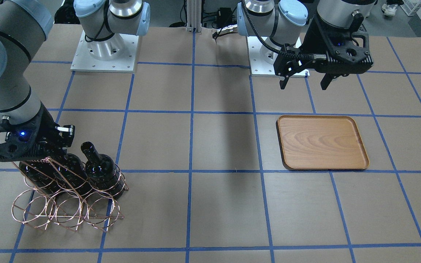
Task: Take wine from basket and place on tray
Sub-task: 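Lower the right gripper onto the nearest bottle's neck in the rack, then close the right gripper on the bottle neck and pull it from the rack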
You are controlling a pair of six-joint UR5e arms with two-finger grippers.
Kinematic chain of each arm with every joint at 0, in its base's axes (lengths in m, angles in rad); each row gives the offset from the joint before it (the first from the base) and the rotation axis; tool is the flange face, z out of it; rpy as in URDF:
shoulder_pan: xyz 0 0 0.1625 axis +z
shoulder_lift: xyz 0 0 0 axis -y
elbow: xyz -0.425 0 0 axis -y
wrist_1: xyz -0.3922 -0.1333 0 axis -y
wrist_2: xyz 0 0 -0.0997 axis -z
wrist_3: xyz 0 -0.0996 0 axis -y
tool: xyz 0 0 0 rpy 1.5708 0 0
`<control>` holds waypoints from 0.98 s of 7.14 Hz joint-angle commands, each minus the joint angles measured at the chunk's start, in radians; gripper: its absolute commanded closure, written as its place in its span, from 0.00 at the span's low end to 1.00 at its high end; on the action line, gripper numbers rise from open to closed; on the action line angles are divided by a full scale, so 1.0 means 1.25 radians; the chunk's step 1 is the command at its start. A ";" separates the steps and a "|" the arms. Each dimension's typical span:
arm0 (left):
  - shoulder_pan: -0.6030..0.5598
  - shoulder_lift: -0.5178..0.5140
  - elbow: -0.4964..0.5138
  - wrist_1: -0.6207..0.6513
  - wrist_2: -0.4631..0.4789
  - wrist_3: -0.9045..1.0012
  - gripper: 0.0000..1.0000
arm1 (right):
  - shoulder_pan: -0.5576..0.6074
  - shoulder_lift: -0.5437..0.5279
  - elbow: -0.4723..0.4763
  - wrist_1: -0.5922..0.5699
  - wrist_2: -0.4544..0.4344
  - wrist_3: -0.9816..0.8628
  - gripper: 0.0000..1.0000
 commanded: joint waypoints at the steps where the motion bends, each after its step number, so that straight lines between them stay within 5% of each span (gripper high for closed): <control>1: 0.000 0.000 0.000 0.000 0.000 0.000 0.00 | 0.000 -0.002 -0.007 0.015 0.005 -0.001 1.00; 4: 0.000 0.000 0.000 0.000 0.000 0.000 0.00 | 0.001 0.000 -0.073 0.061 0.006 -0.004 1.00; 7: 0.000 0.000 0.000 -0.001 0.000 0.000 0.00 | 0.005 -0.027 -0.165 0.214 0.006 -0.010 1.00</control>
